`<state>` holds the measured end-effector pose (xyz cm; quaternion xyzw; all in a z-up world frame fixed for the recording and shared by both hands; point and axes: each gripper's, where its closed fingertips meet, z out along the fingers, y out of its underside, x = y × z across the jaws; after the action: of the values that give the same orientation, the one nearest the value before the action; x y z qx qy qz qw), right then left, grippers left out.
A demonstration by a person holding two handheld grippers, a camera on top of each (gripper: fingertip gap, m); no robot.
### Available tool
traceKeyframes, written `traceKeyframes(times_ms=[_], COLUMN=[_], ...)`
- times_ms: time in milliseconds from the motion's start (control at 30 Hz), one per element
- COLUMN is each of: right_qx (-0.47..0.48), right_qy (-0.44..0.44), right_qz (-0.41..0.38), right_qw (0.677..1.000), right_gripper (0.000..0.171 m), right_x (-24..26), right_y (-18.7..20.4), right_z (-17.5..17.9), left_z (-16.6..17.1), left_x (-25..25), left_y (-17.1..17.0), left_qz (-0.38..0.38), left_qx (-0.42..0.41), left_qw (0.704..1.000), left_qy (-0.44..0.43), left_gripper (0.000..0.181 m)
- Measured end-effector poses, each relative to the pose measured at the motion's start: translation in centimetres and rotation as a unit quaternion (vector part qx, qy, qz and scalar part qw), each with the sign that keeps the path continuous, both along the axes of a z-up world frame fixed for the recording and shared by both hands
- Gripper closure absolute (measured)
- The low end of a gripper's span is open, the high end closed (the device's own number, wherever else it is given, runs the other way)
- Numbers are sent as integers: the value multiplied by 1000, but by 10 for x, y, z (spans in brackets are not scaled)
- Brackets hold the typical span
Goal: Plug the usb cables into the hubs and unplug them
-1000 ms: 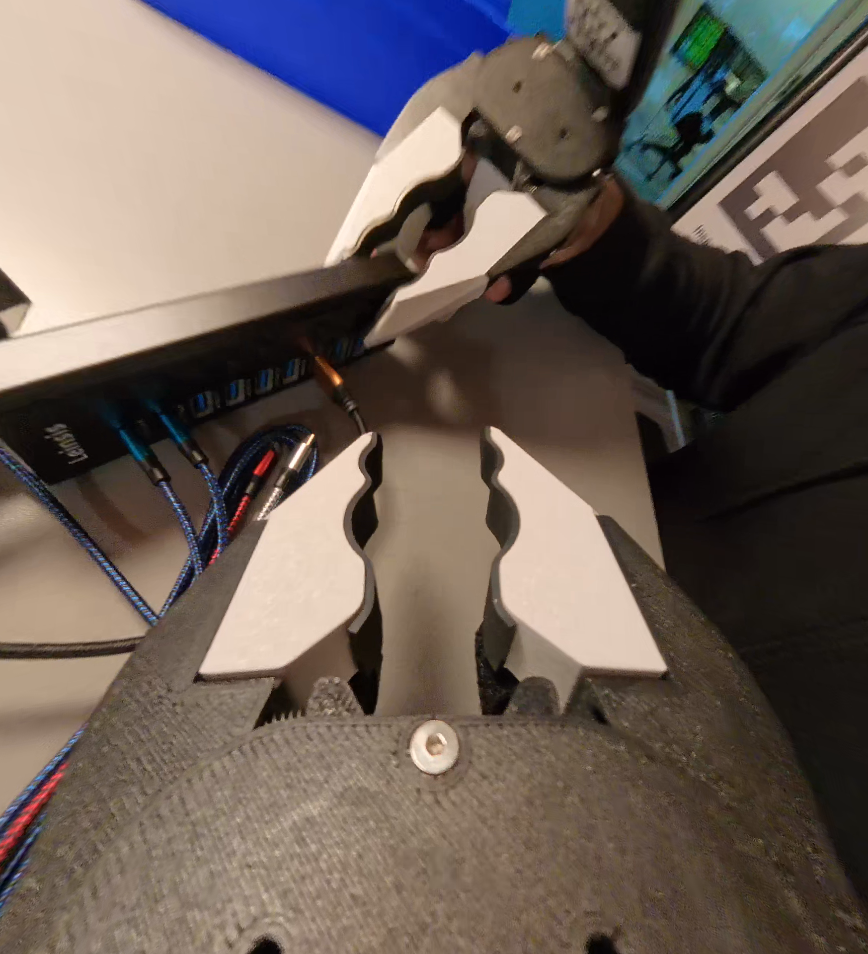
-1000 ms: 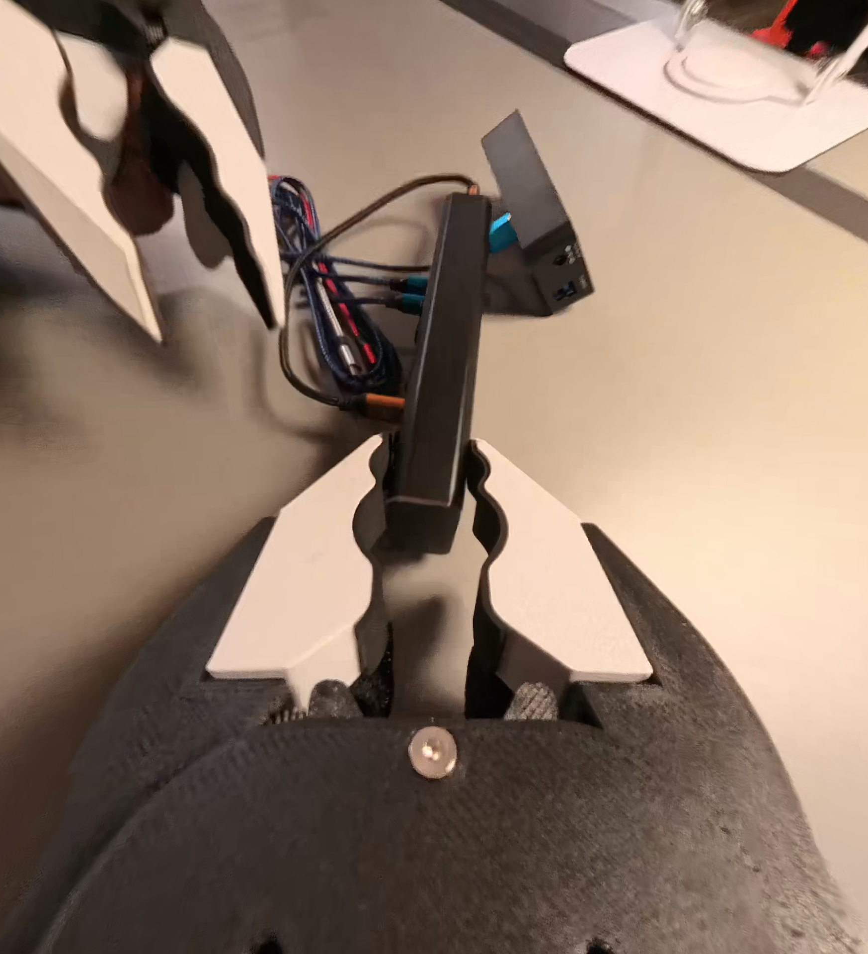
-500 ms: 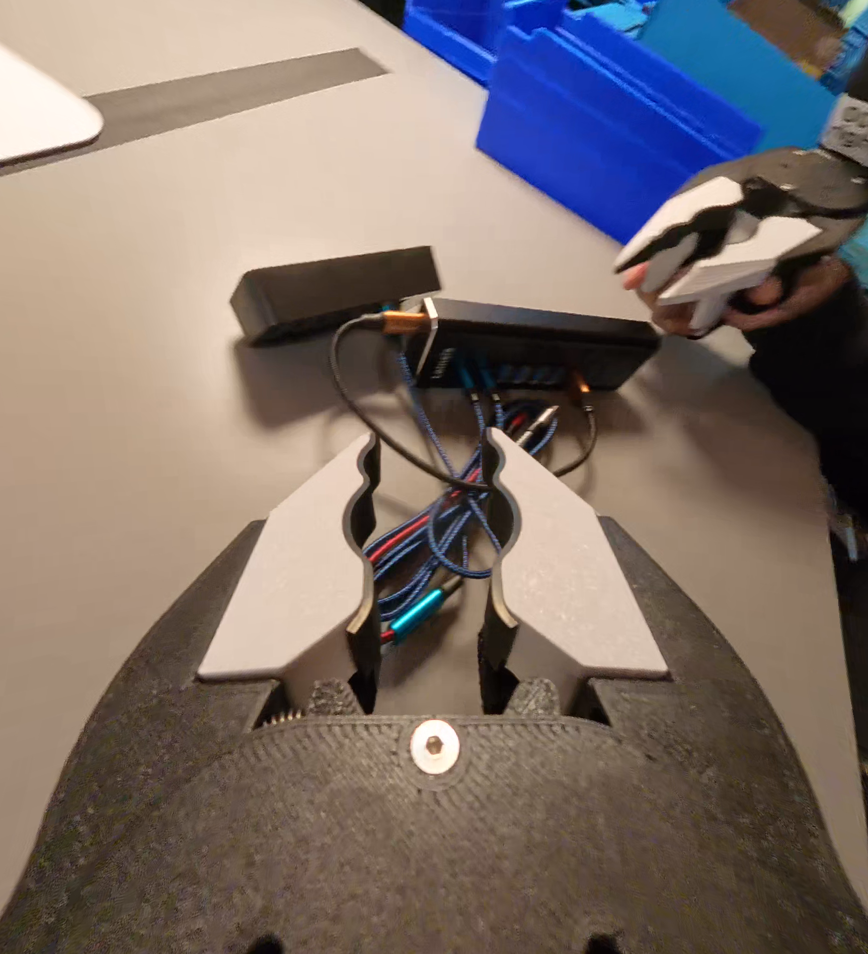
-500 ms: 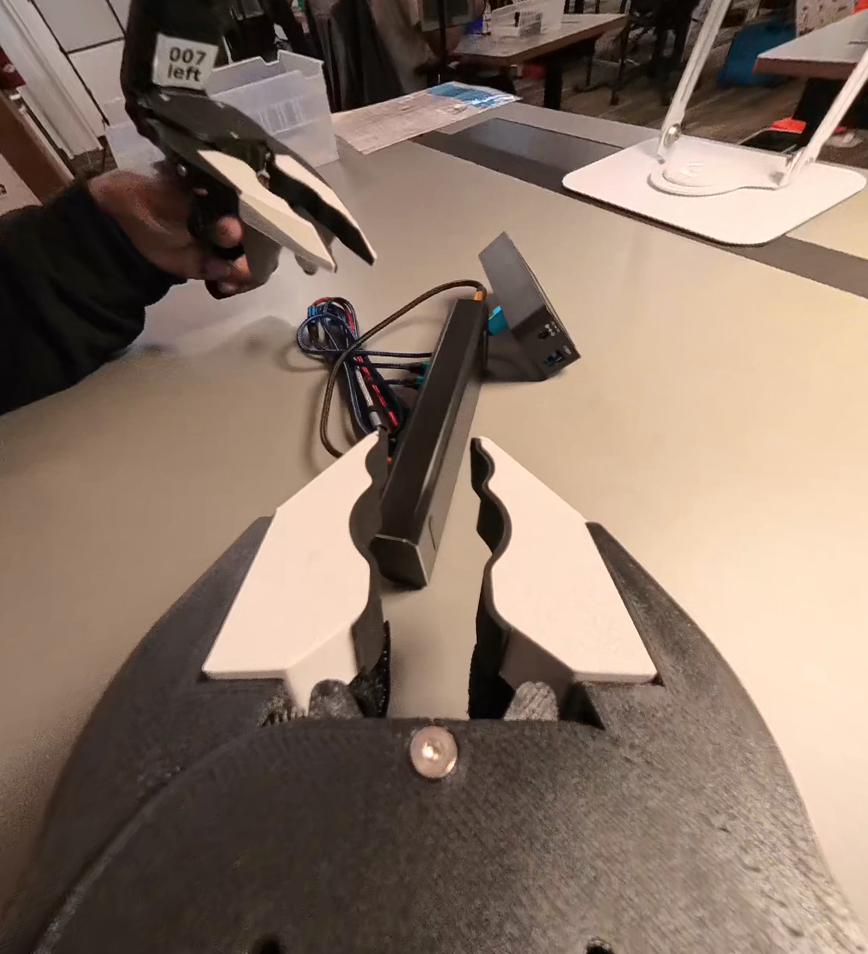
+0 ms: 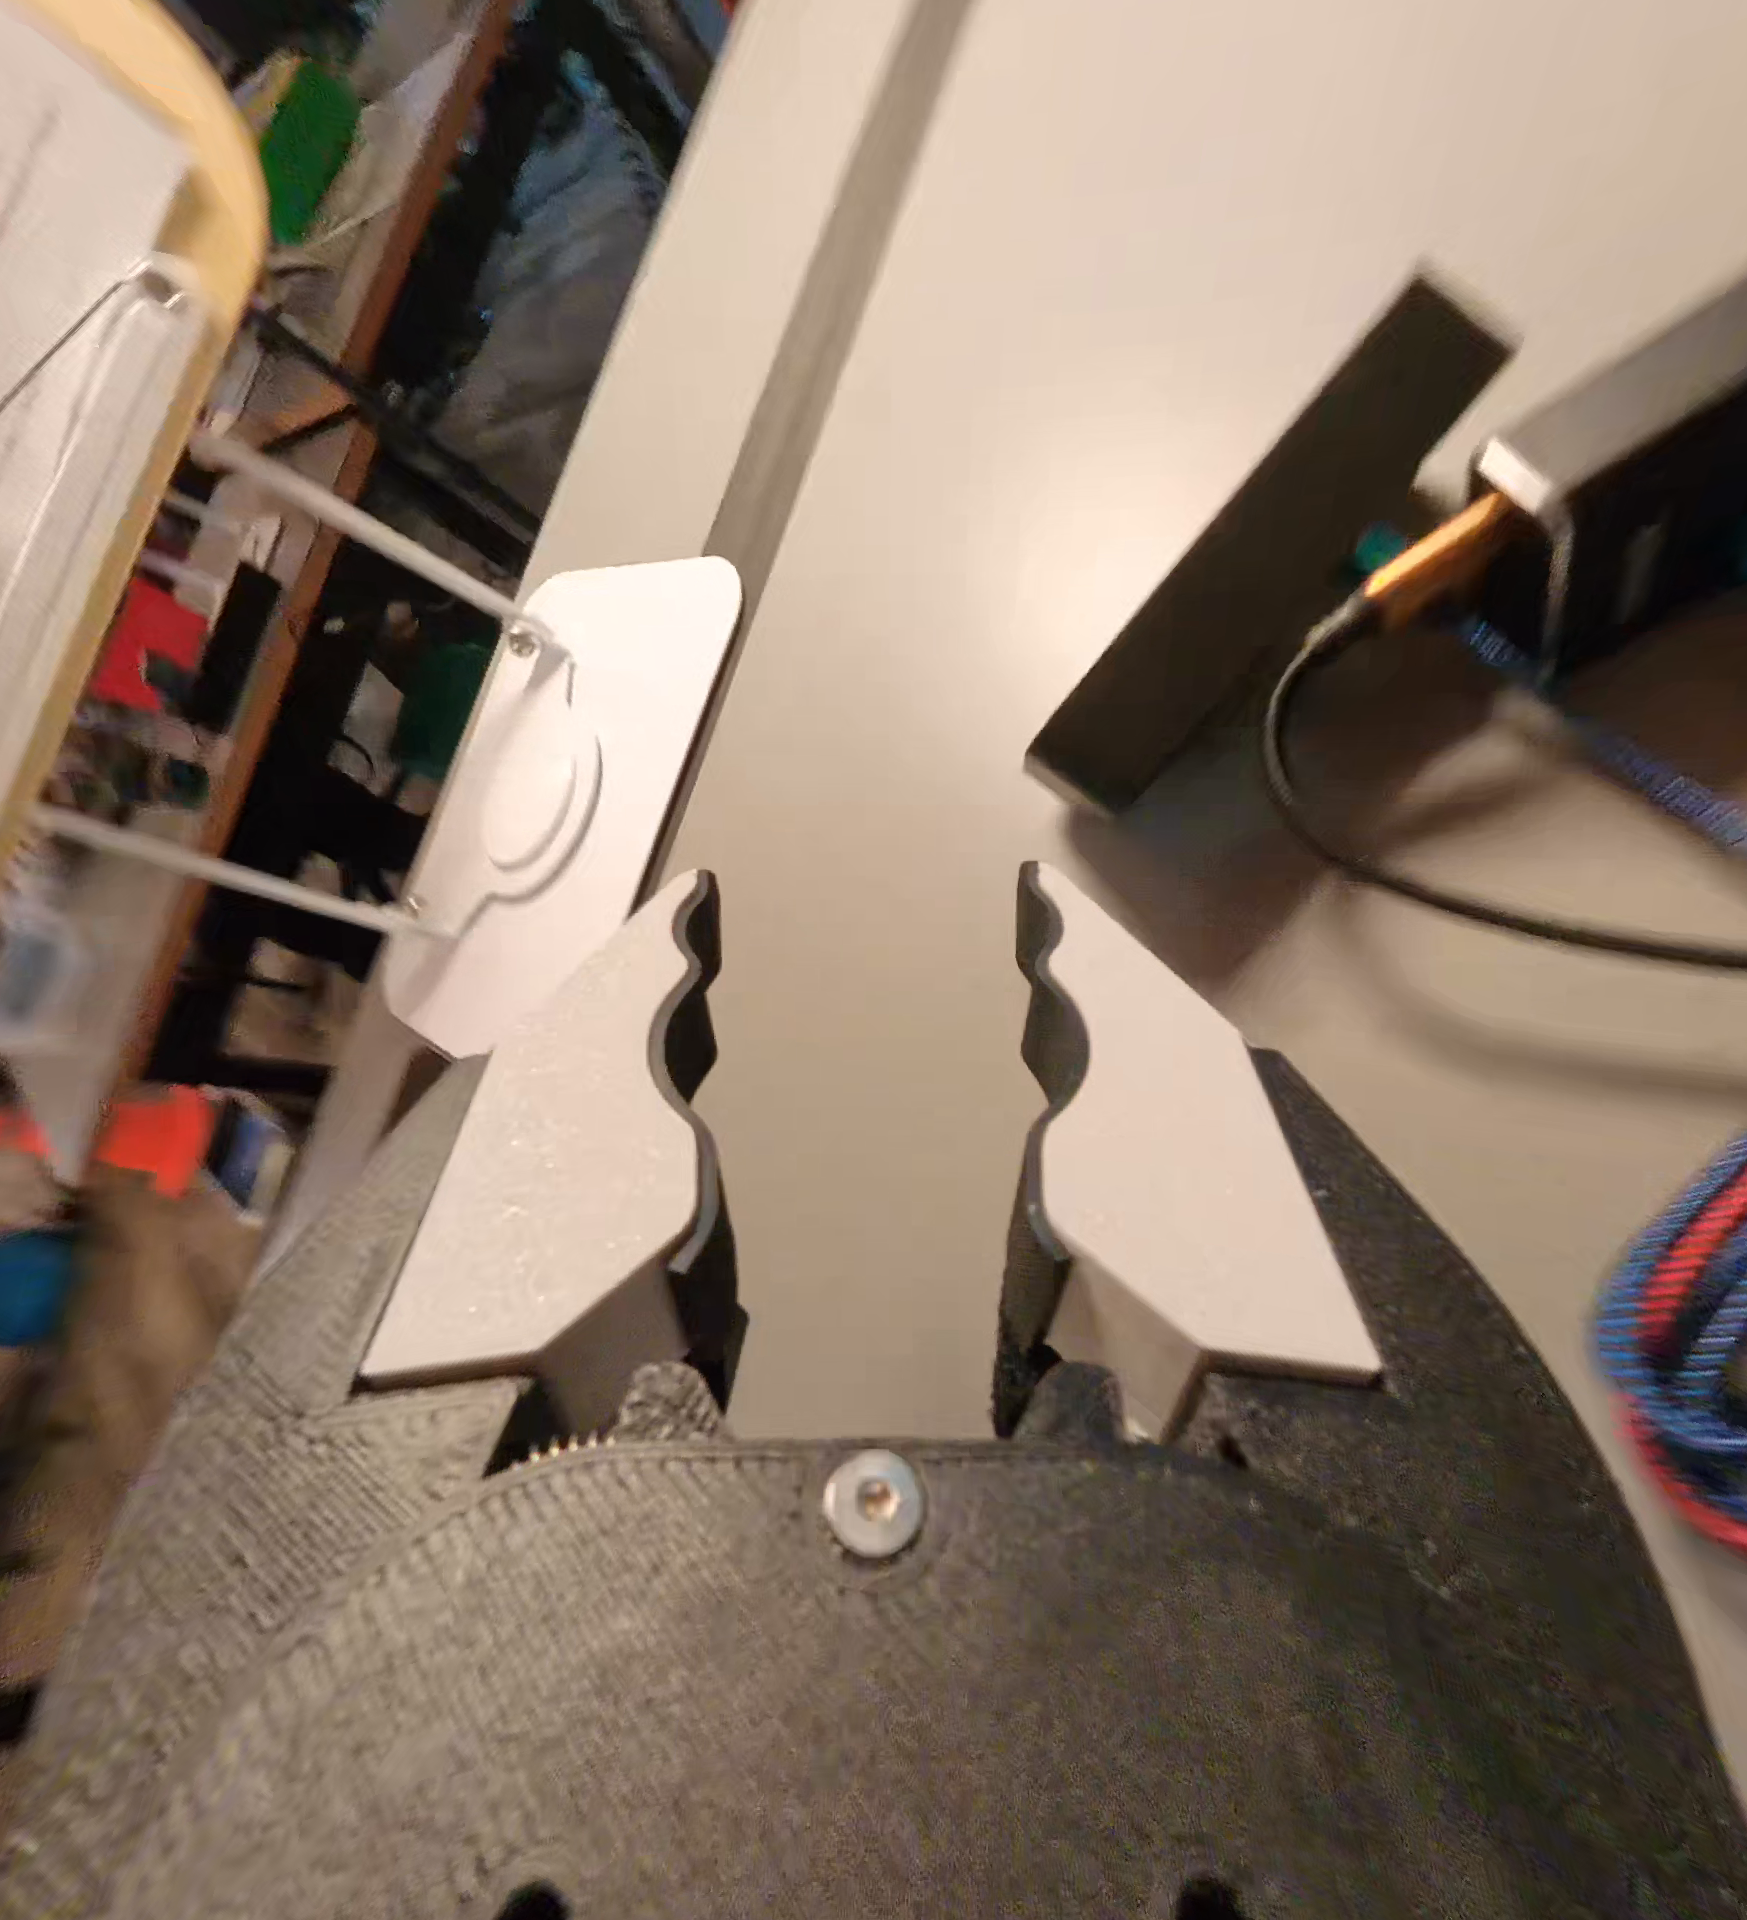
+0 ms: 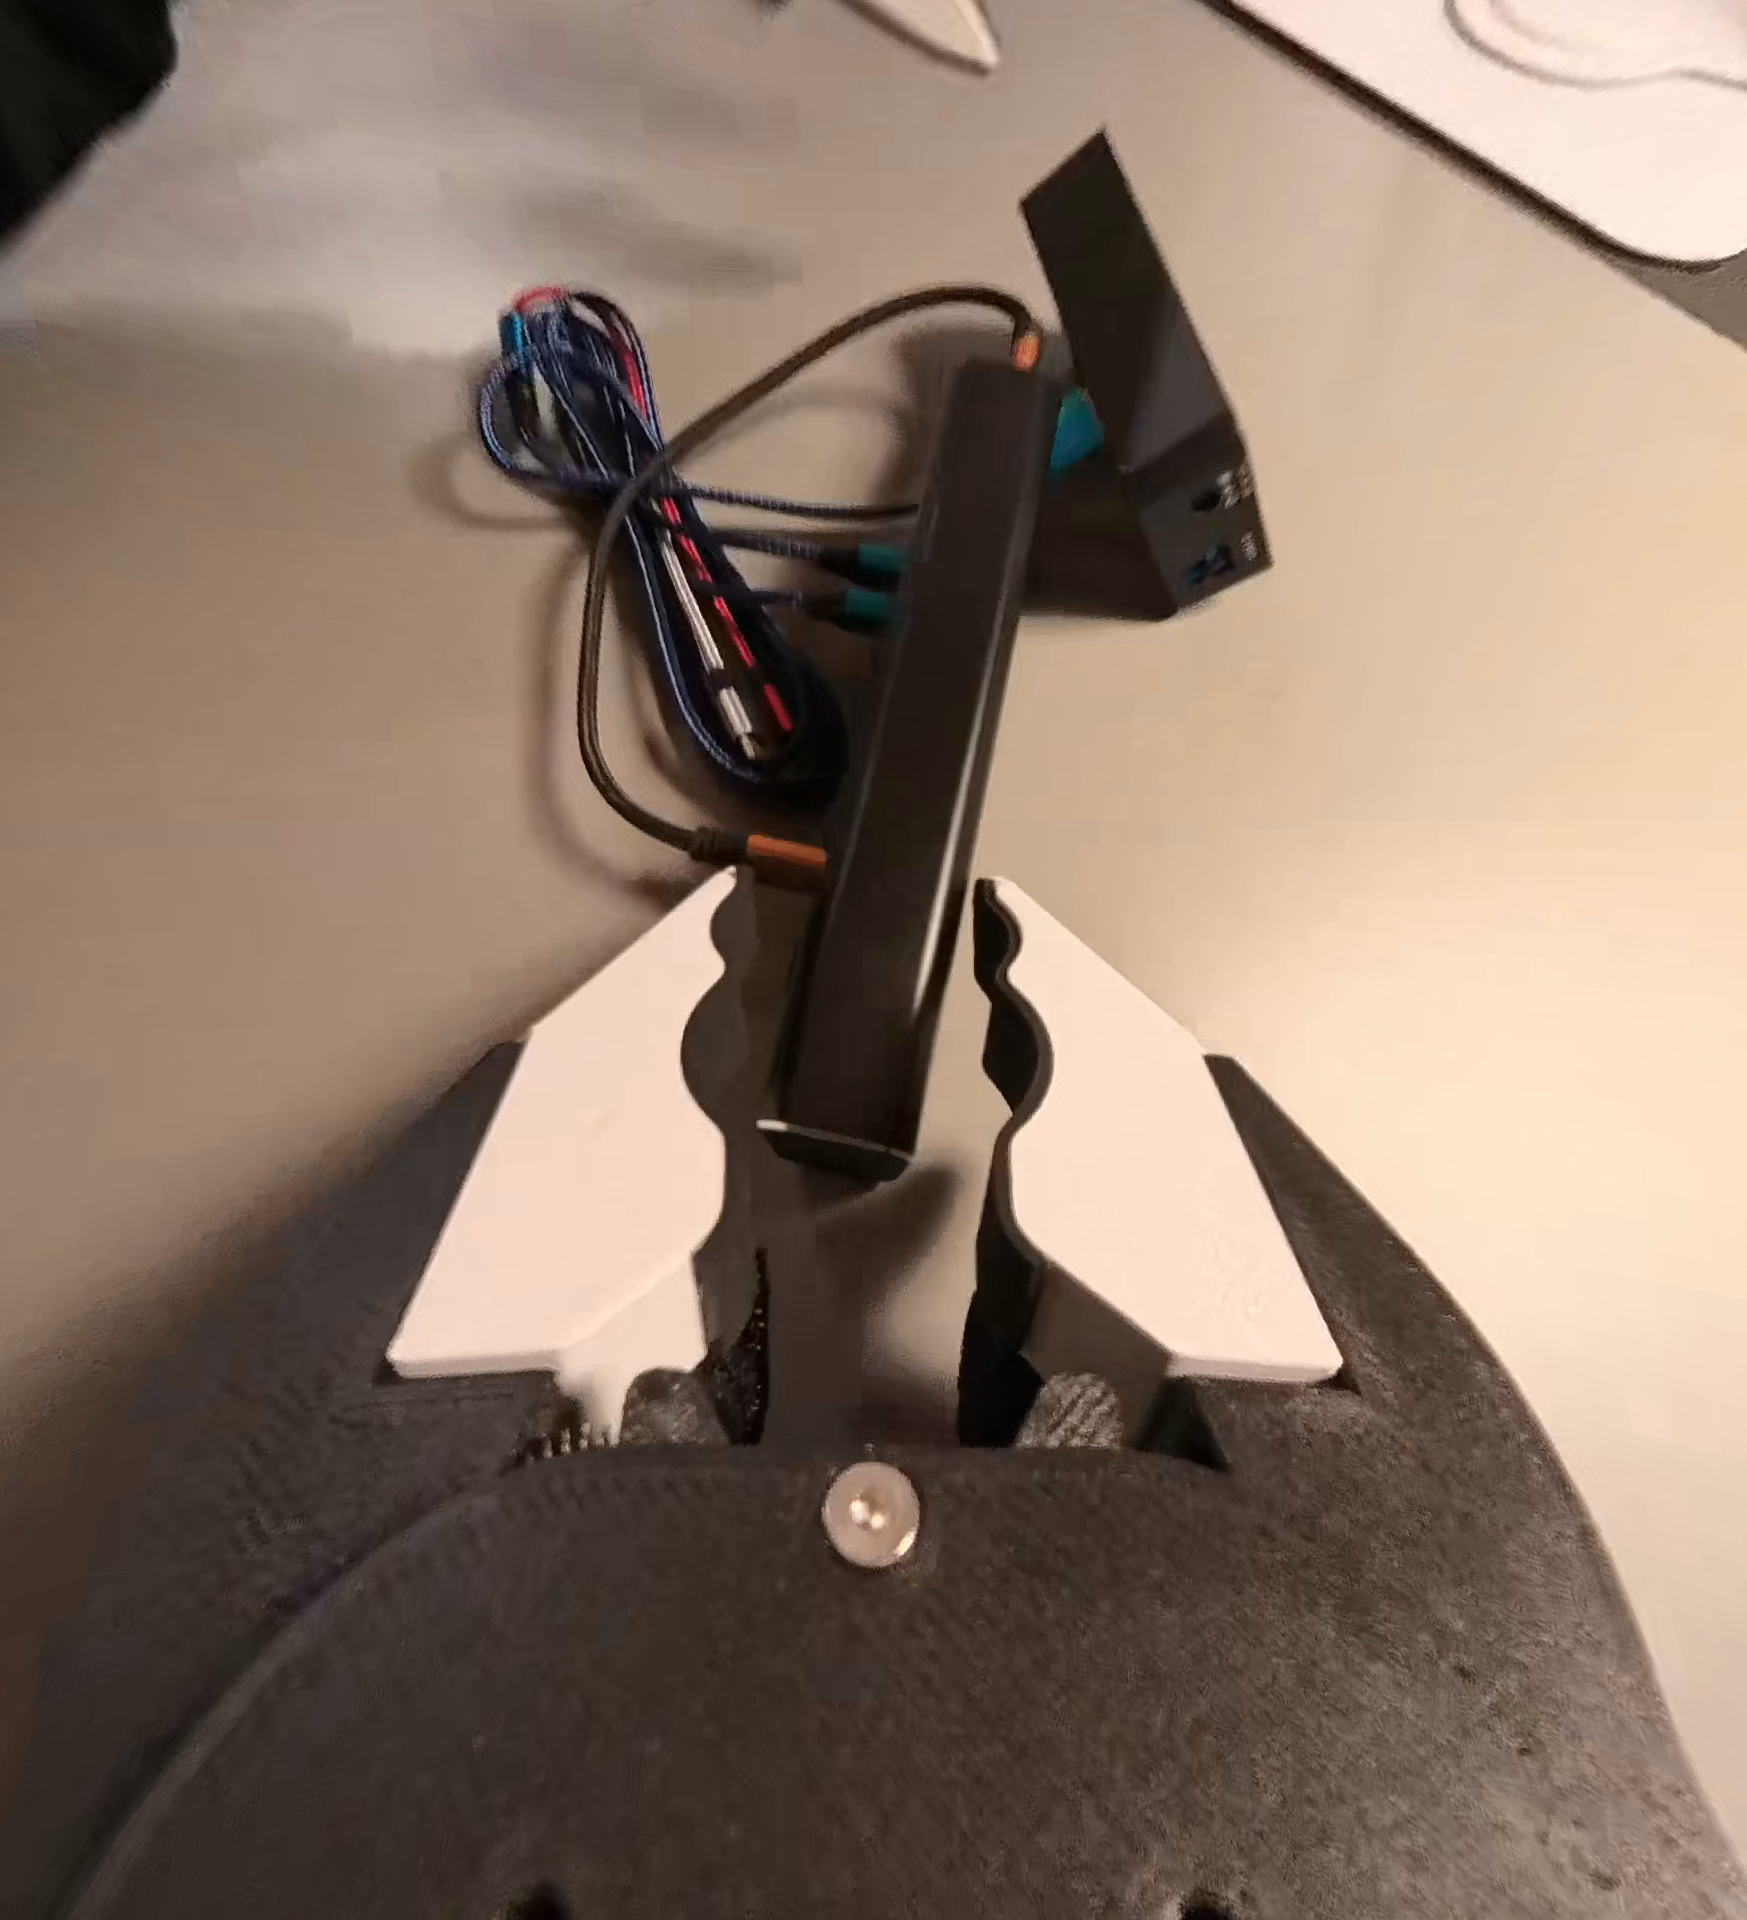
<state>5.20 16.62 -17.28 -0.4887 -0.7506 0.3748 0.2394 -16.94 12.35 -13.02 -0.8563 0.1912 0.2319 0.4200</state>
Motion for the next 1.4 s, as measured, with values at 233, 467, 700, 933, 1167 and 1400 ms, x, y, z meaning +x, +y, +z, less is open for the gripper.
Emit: traceKeyframes(times_ms=[233,467,700,933,1167,1400], right_qx=[65,72,76,87,85,57], right_qy=[-5,5,14,18,20,15], right_qz=[-13,-1,16,-11,-95,-191], right_qw=[998,997,997,996,992,980], right_gripper=[140,140,140,142,143,143], right_x=[6,10,11,11,2,-8], right_y=[8,15,16,23,48,63], right_z=[-8,-7,-7,-6,-5,-5], left_z=[-30,-48,-45,-59,-59,-60], left_x=[15,34,50,37,-3,4], left_y=[37,42,47,46,-19,-79], left_qz=[-174,-232,-260,-169,105,252], left_qx=[-114,-126,-98,-120,-107,-59], left_qw=[975,959,955,974,988,962], left_qy=[84,101,102,95,28,-87], left_gripper=[115,114,117,150,151,152])
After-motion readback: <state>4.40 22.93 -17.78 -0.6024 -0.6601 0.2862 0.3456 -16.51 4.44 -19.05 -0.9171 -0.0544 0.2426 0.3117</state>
